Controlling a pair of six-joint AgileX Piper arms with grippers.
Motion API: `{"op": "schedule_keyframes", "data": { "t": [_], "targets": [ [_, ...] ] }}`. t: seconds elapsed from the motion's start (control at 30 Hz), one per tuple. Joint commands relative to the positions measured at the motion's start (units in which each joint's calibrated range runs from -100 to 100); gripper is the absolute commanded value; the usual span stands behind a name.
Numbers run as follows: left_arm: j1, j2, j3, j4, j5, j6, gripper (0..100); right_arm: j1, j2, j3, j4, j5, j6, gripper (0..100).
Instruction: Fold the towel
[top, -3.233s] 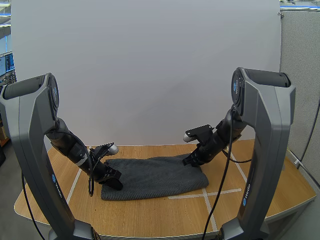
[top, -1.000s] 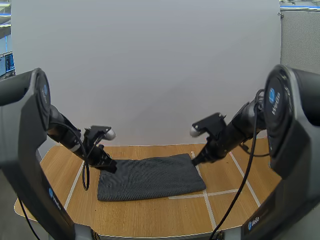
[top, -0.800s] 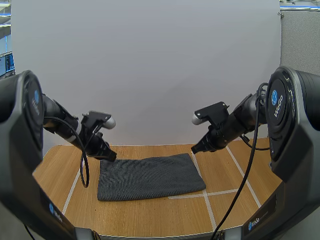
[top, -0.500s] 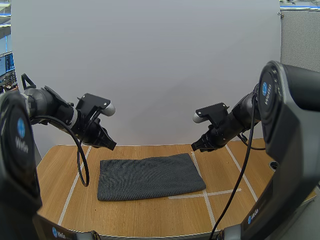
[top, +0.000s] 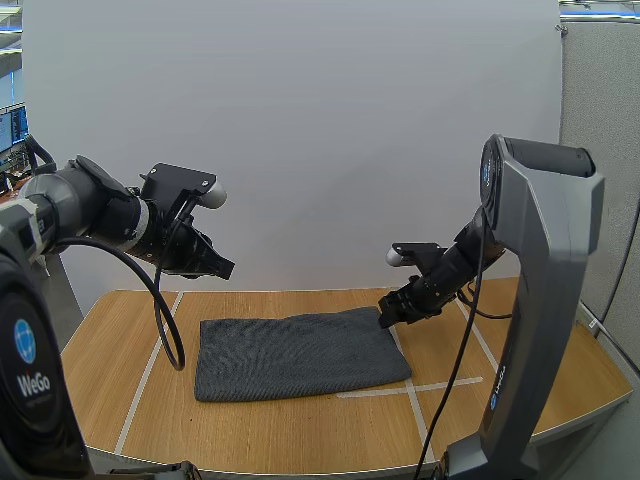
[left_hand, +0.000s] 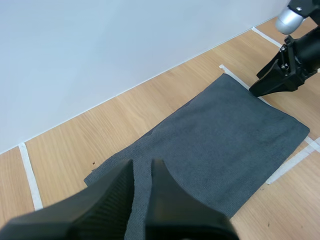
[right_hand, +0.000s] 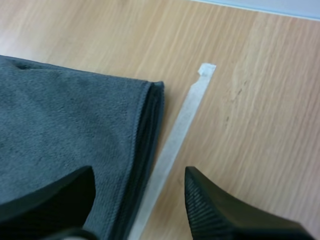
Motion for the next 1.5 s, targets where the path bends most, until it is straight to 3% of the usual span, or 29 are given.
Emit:
{"op": "schedule_keyframes", "data": {
  "t": [0.0, 0.1, 0.67, 1.0, 1.07, 1.13, 1.17, 1.2, 1.23, 1.27, 1.47],
  "targets": [
    [0.0, -0.72, -0.26, -0.66, 0.83, -2.37, 21, -0.24, 5.78, -4.13, 0.17, 3.91, -0.99, 87],
    [0.0, -0.83, -0.26, -0.66, 1.04, -2.87, 0, -0.24, 7.27, -4.42, 0.76, 5.55, -1.64, 85],
    [0.0, -10.79, -0.26, 1.24, 3.25, -5.85, 0, -0.24, 8.29, -4.42, 0.81, 18.03, -3.58, 78],
    [0.0, -11.94, -0.26, 2.25, 5.22, -6.82, 0, -0.24, 8.29, -4.42, -0.26, 23.87, -3.58, 69],
    [0.0, -11.94, -0.26, 2.25, 5.22, -6.96, 0, -0.24, 8.29, -4.42, -0.26, 24.26, -3.58, 63],
    [0.0, -11.94, -0.26, 2.25, 5.22, -6.96, 0, -0.24, 8.29, -4.42, -0.26, 24.26, -3.58, 47],
    [0.0, -11.94, -0.26, 2.25, 5.22, -7.06, 0, -0.24, 8.29, -4.42, -0.26, 24.26, -3.58, 33],
    [0.0, -11.94, -0.26, 2.25, 5.22, -7.28, 0, -0.24, 8.29, -4.42, -0.26, 24.26, -3.58, 24],
    [0.0, -11.94, -0.26, 2.25, 5.22, -7.38, 0, -0.24, 8.29, -4.42, 0.13, 24.26, -3.58, 6],
    [0.0, -11.94, -0.26, 2.25, 5.22, -7.49, 0, -0.24, 8.29, -4.42, 0.13, 24.26, -3.58, 0],
    [0.0, -12.76, -0.26, 2.25, 6.52, -9.05, 0, -0.24, 8.15, -4.42, 1.88, 28.56, -5.74, 0]
  ]
}}
